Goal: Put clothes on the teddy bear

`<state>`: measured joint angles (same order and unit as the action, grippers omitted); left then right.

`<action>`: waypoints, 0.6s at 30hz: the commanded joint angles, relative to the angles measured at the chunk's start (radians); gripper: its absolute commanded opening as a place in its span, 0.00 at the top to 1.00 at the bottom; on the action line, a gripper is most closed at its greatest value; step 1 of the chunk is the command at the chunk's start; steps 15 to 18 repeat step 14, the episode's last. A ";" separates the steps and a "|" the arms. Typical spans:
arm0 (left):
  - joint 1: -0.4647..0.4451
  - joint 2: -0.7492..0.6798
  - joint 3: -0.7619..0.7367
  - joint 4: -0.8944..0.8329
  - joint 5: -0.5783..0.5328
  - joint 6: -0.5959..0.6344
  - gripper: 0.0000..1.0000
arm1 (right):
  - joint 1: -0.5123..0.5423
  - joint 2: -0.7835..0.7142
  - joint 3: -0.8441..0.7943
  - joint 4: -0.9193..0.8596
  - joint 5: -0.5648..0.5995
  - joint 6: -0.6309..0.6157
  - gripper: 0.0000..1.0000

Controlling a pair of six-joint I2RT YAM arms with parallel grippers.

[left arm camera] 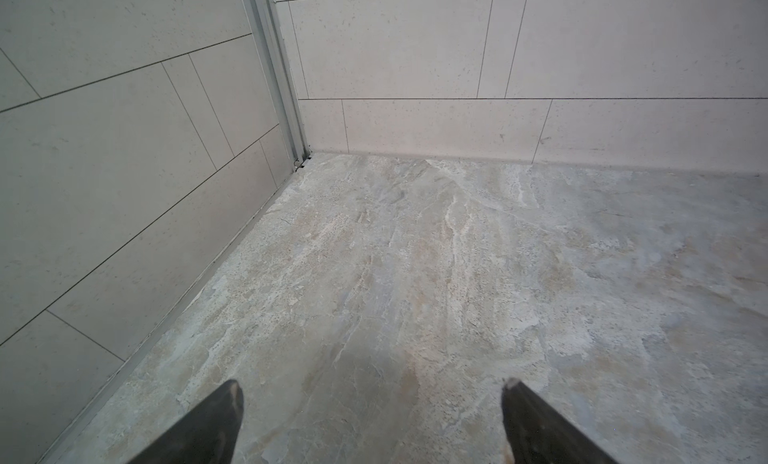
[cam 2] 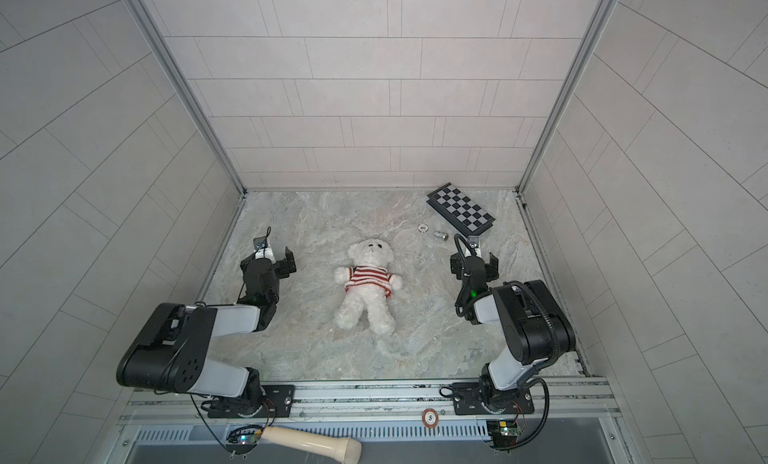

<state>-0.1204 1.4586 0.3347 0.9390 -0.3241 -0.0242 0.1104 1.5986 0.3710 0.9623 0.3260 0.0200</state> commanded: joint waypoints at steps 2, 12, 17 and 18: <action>-0.005 0.006 0.018 0.026 0.014 0.020 0.00 | -0.003 -0.009 0.006 -0.005 -0.002 0.007 0.01; -0.003 0.011 0.024 0.018 0.025 0.022 0.00 | -0.002 -0.009 0.006 -0.005 -0.001 0.007 0.01; -0.002 0.009 0.021 0.023 0.024 0.021 0.00 | -0.002 -0.009 0.007 -0.005 0.000 0.007 0.01; -0.002 0.009 0.021 0.023 0.024 0.021 0.00 | -0.002 -0.009 0.007 -0.005 0.000 0.007 0.01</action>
